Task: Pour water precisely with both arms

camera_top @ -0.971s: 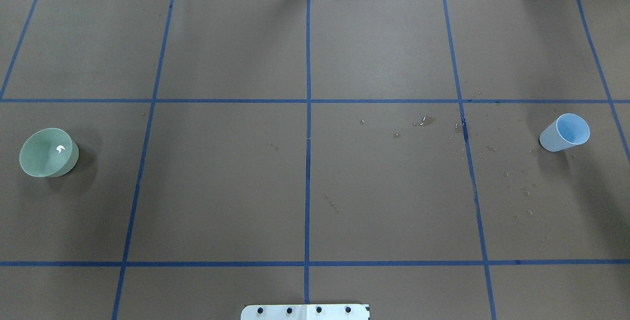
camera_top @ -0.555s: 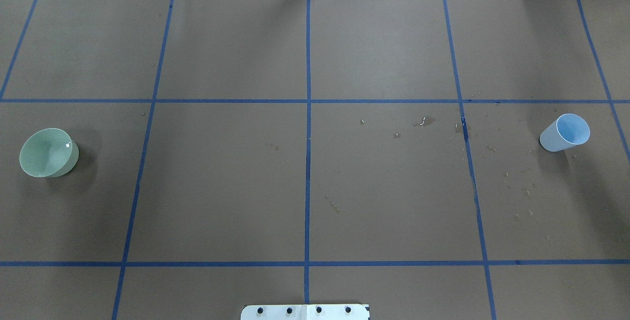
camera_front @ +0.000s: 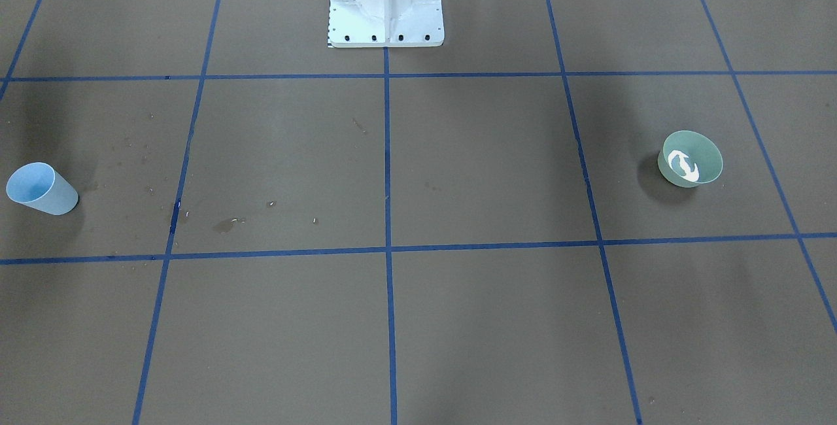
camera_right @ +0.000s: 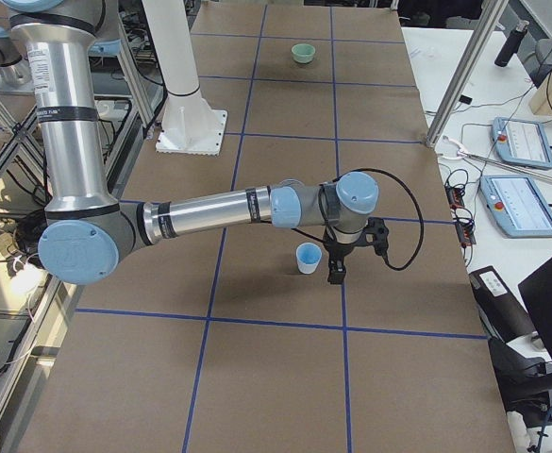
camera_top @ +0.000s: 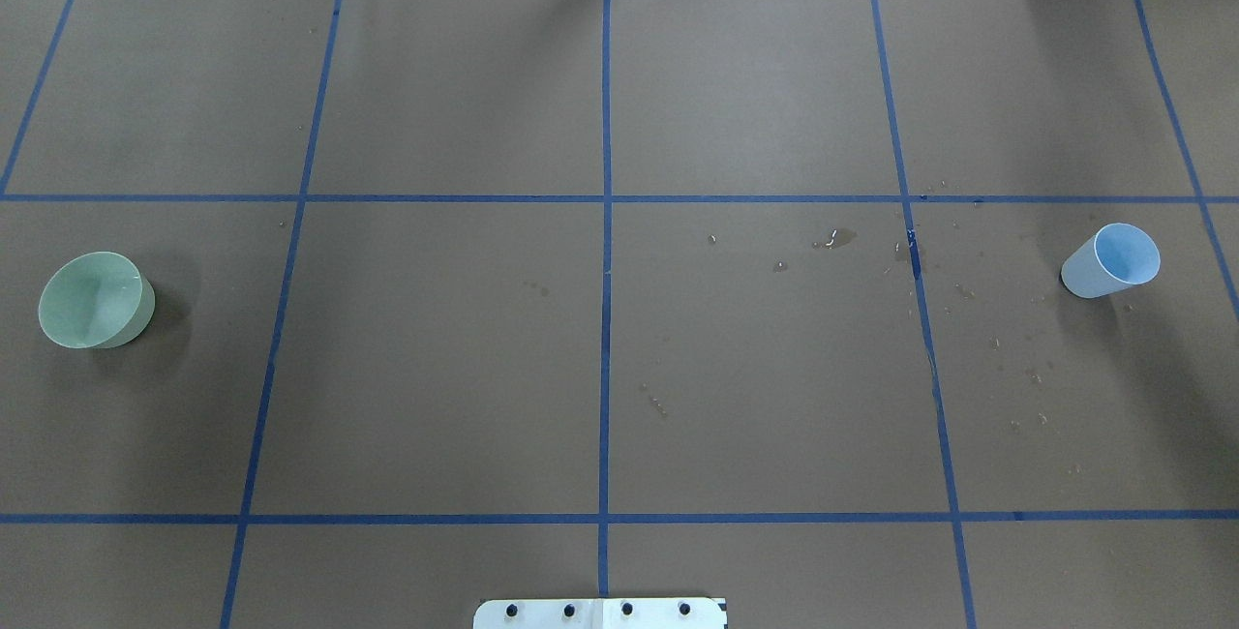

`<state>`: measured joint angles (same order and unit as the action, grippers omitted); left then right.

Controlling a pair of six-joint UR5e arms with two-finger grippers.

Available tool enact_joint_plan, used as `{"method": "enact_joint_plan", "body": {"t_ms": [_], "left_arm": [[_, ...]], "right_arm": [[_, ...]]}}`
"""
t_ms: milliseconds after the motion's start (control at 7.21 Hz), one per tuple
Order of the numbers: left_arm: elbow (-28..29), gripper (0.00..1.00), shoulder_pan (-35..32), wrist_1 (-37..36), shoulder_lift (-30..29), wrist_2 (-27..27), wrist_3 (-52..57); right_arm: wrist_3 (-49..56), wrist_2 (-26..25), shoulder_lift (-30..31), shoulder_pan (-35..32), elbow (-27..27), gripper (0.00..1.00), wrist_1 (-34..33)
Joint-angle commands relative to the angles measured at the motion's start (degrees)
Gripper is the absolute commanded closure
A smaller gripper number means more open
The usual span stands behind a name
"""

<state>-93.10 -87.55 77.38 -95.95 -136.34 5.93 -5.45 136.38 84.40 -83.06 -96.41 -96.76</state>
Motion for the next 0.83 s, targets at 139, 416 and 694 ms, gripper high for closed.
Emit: {"method": "enact_joint_plan", "body": {"t_ms": [139,416,694], "left_arm": [[0.28,0.01,0.01,-2.85,-0.73,-0.16,0.14],[0.11,0.01,0.01,-2.76,-0.47,-0.16,-1.95],[0.19,0.01,0.01,-2.41,-0.29,-0.16,-2.41]], "right_arm": [[0.00,0.46,0.32,0.00,0.00,0.01,0.08],[0.00,0.81,0.94,0.00,0.00,0.01,-0.01],[0.00,2.47,0.94,0.00,0.52,0.01,0.34]]}}
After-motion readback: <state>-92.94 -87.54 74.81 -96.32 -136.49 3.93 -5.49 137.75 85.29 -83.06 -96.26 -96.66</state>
